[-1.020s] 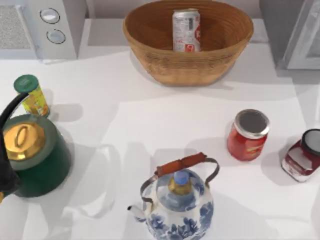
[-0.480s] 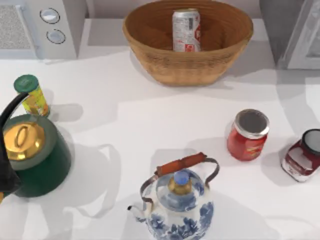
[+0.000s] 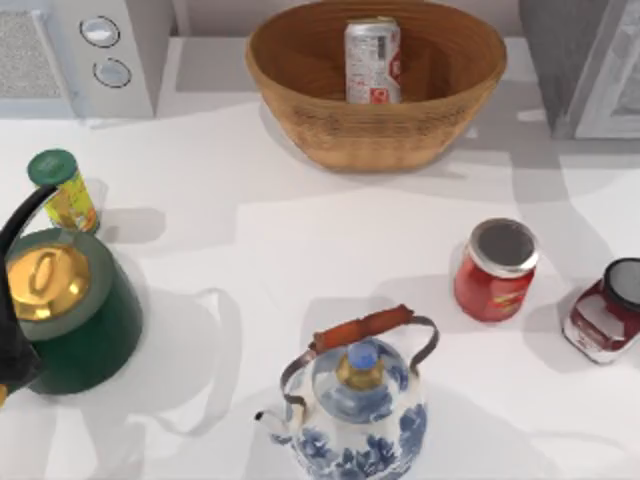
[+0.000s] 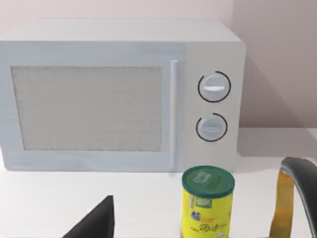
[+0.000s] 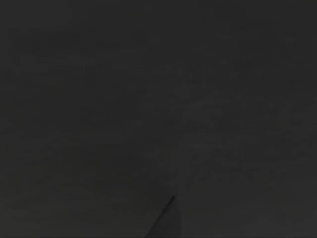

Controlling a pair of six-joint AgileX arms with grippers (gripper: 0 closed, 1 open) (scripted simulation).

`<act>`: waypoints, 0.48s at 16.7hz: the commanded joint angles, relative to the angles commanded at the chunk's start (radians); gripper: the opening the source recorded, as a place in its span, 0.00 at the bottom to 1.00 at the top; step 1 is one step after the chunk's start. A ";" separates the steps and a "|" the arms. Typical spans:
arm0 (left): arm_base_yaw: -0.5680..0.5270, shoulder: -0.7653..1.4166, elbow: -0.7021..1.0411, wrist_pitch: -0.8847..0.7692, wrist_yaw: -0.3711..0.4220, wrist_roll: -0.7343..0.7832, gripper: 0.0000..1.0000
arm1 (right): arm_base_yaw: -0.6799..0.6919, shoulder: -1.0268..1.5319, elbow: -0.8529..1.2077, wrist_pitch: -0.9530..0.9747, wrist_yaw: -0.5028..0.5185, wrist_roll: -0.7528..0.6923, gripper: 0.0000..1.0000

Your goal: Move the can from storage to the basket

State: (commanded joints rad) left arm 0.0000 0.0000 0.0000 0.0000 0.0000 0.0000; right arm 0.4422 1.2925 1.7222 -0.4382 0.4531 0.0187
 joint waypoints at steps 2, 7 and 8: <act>0.000 0.000 0.000 0.000 0.000 0.000 1.00 | -0.026 -0.019 0.010 -0.007 0.018 -0.013 1.00; 0.000 0.000 0.000 0.000 0.000 0.000 1.00 | -0.084 0.087 0.083 0.025 -0.039 -0.011 1.00; 0.000 0.000 0.000 0.000 0.000 0.000 1.00 | -0.096 0.107 0.098 0.032 -0.050 -0.011 1.00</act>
State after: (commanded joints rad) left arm 0.0000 0.0000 0.0000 0.0000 0.0000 0.0000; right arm 0.3462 1.3998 1.8204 -0.4067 0.4027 0.0079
